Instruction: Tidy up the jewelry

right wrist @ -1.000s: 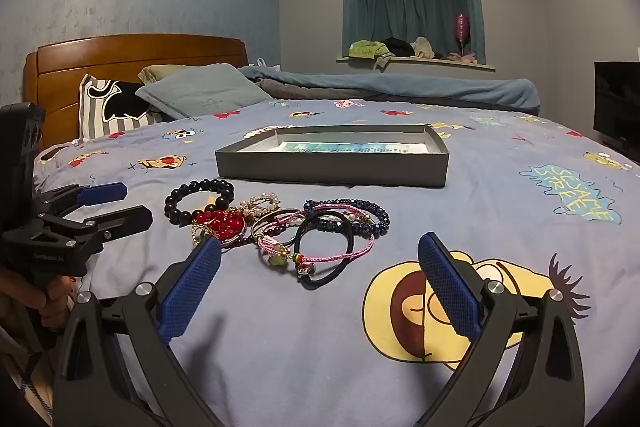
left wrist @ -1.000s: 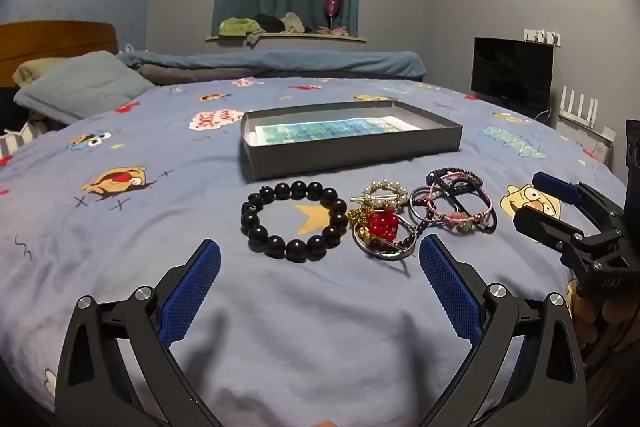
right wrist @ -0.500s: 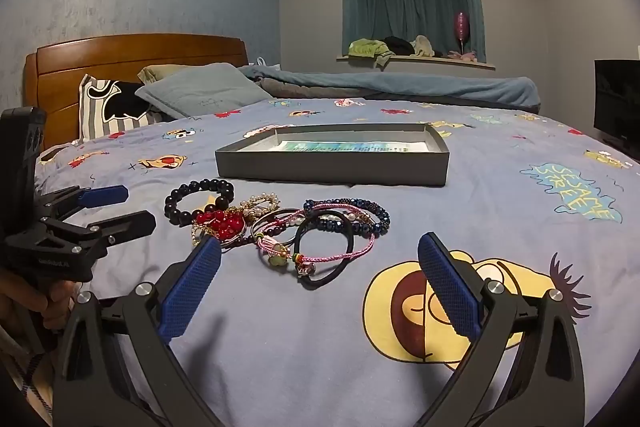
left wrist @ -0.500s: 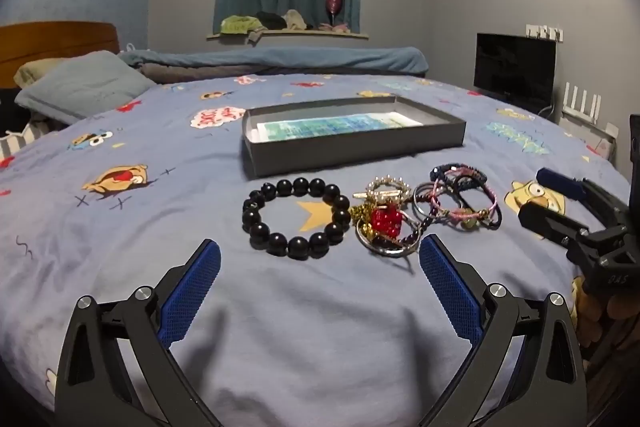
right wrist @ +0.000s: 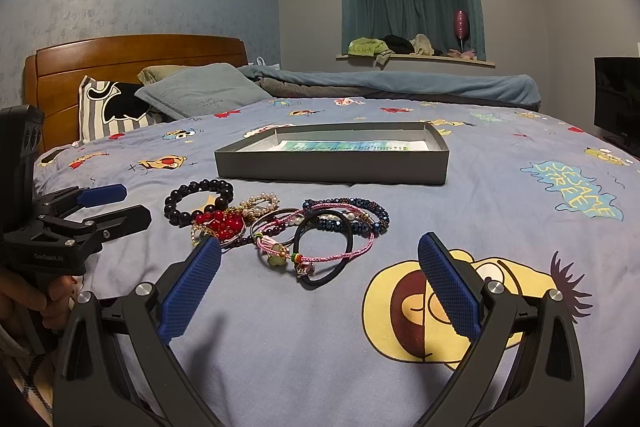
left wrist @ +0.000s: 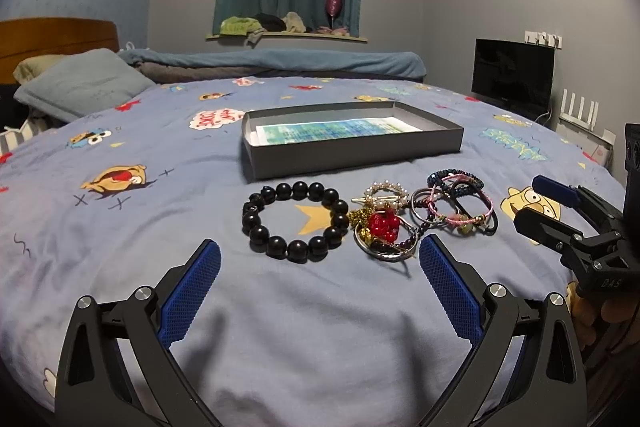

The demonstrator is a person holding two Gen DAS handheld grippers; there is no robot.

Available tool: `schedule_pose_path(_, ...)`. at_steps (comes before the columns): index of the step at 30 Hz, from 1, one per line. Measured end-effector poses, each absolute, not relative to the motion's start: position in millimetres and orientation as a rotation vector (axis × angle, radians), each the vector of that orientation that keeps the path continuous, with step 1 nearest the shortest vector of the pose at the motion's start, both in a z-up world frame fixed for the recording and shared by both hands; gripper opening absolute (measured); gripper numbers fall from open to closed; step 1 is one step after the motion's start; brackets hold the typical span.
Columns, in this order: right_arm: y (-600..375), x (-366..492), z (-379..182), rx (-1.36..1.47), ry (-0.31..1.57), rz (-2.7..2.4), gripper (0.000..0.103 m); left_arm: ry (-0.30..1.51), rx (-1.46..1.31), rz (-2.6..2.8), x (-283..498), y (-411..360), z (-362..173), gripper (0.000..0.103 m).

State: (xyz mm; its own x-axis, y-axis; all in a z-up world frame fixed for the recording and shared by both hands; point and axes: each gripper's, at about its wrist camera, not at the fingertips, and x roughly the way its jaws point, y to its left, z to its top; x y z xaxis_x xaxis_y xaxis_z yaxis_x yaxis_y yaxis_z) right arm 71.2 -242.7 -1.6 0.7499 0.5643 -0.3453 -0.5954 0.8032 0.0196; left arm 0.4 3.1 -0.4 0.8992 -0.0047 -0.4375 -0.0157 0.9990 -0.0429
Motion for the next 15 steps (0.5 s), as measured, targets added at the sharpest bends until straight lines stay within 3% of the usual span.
schedule_pose_path(15, -245.9, 71.3, -2.2, -0.081, 0.348, 0.638, 0.097, 0.456, -0.045, 0.008, 0.8, 4.0, -0.4, 0.099)
